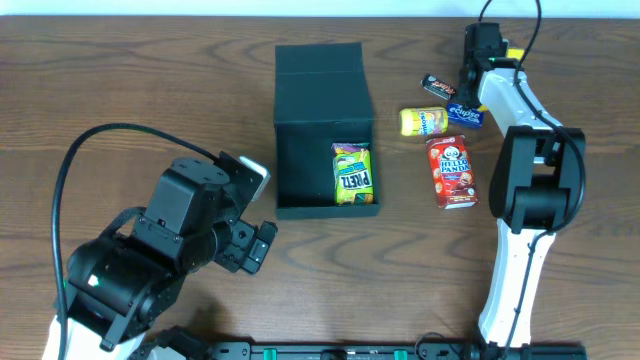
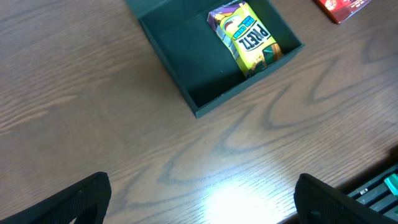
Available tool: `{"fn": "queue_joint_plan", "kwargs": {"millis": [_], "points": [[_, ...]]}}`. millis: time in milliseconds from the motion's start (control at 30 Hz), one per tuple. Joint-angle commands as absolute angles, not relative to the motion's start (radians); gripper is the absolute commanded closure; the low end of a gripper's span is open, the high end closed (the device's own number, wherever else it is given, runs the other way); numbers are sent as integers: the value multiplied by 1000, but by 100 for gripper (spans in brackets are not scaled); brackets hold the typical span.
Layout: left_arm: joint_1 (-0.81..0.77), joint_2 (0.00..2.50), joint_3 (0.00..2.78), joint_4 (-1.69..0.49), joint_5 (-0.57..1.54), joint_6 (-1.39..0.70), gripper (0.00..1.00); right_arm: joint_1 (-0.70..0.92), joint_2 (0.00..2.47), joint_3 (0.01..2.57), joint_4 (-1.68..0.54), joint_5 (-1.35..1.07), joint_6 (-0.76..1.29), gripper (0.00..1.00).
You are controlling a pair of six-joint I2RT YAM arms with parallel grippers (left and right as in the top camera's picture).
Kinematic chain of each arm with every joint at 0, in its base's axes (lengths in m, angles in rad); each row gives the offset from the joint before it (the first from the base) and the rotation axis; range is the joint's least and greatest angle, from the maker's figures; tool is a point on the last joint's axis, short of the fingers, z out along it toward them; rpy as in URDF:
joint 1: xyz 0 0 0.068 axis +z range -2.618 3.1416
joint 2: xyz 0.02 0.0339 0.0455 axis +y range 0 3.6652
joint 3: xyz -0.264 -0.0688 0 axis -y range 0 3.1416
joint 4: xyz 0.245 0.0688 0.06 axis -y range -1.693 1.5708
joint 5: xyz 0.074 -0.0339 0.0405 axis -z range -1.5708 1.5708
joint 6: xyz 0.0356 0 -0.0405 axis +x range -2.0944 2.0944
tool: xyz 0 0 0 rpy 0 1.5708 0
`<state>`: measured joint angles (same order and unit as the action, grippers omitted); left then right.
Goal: Pack container
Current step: 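Carry the Hacks bag into the black box beside the Pretz and release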
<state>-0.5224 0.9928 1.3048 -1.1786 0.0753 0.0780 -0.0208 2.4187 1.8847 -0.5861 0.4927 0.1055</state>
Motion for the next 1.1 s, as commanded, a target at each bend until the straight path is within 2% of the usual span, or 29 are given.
{"fn": "queue_joint_plan", "kwargs": {"millis": [0,67,300,667,833,1067], "points": [[-519,993,1317,-1181,78,71,5,-38,2466,1880,-596,475,111,88],[-519,993,1317,-1181,78,71,5,-38,2465,1885,-604,475,113,99],[-519,993,1317,-1181,78,71,5,-34,2465,1979,-689,477,161,99],[-519,993,1317,-1182,78,71,5,41,2450,2377,-1009,527,232,99],[-519,993,1317,-1181,78,71,5,120,2413,2482,-1105,496,236,99],[-519,993,1317,-1182,78,71,5,280,2339,2494,-1220,425,324,99]]}}
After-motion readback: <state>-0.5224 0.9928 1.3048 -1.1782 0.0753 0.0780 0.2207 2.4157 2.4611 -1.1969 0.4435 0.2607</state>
